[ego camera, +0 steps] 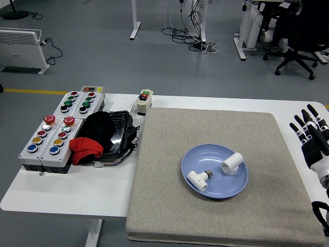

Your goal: Pick pipe place plate twice

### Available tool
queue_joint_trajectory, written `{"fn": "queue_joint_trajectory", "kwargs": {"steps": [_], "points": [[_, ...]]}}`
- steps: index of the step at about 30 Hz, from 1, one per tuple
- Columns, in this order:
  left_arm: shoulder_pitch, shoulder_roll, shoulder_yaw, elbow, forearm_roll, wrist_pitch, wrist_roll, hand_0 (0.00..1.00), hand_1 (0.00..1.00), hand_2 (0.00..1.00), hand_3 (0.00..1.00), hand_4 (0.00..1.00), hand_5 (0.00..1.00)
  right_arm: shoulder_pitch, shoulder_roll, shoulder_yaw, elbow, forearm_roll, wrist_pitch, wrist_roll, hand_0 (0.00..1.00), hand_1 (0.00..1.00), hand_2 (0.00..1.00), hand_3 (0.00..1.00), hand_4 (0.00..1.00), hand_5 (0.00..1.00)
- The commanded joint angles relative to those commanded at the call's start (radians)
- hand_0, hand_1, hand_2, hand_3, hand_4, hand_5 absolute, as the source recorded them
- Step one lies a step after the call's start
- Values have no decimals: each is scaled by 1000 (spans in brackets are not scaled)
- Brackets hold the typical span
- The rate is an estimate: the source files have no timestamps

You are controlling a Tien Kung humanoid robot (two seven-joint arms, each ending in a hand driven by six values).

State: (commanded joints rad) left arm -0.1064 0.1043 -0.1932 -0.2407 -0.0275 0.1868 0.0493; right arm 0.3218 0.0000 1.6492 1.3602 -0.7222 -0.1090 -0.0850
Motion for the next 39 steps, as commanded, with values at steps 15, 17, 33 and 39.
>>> {"fn": "queue_joint_trajectory", "kwargs": {"steps": [15, 17, 33, 39], "points": [[-5, -2, 1, -1, 3, 0, 1, 620, 588, 518, 589, 271, 998, -23, 0, 38, 20, 98, 10, 3, 830, 799, 863, 839, 581, 585], [-5, -1, 1, -1, 4, 0, 0, 620, 588, 518, 589, 271, 998, -24, 0, 42, 21, 97, 9, 6, 830, 799, 863, 839, 581, 585], [-1, -3, -3, 0, 12, -1, 5, 621, 588, 523, 589, 269, 998, -31, 0, 53, 29, 106, -2, 9, 814, 781, 847, 814, 568, 598], [0, -4, -5, 1, 11, -1, 5, 621, 588, 524, 589, 272, 998, -37, 0, 53, 27, 108, -2, 6, 812, 780, 842, 808, 567, 599]]}}
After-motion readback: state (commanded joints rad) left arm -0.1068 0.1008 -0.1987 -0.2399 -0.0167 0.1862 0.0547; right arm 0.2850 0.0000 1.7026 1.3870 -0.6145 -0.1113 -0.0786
